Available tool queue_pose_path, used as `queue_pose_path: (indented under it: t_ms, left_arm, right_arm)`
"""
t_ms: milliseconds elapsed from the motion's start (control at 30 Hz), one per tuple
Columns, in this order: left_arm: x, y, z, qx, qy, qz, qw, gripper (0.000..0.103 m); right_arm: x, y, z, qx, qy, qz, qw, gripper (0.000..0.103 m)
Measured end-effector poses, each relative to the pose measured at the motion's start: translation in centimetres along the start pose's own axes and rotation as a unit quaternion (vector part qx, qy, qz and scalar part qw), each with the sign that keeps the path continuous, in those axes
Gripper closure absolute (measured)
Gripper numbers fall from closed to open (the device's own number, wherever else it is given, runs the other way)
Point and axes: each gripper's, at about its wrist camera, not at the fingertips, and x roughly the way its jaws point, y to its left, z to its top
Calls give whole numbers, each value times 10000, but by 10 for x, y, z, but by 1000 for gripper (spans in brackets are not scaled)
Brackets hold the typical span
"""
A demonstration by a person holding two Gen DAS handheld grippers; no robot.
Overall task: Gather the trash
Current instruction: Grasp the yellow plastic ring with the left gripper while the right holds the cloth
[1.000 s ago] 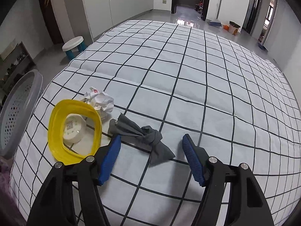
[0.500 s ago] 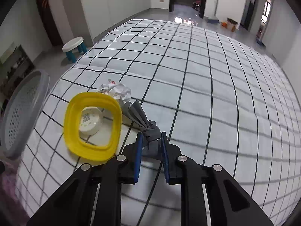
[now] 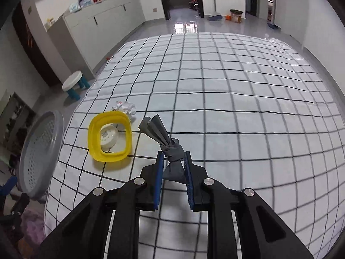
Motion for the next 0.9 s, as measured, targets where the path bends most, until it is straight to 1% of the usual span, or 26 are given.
queue_pose_path:
  t_ms: [133, 233, 400, 467, 533, 633, 800, 900]
  left_arm:
    - [3, -9, 7, 37, 28, -41, 10000, 14]
    - [6, -24, 16, 160, -25, -40, 9999, 12]
    - [17, -55, 29, 307, -15, -160, 9994, 11]
    - [24, -71, 34, 391, 10, -237, 9990, 11]
    - [32, -90, 40, 499, 21, -287, 9983, 8]
    - [46, -113, 47, 621, 51, -308, 9976, 7]
    - [69, -138, 56, 708, 143, -309, 9969, 7]
    - [86, -149, 60, 726, 246, -267, 9967, 7]
  right_arm:
    - [-13, -12, -3, 157, -124, 2, 9998, 84]
    - [-21, -23, -2, 216, -218, -28, 9995, 84]
    - [-31, -47, 1, 417, -303, -52, 9987, 84]
    - [-33, -57, 2, 500, -317, -76, 9982, 84]
    - [-33, -63, 3, 572, -323, -96, 9978, 84]
    - [-34, -73, 4, 706, -319, -101, 9969, 84]
    - [-37, -84, 8, 843, -319, 11, 9959, 84]
    - [-41, -83, 11, 823, -353, 113, 9959, 84]
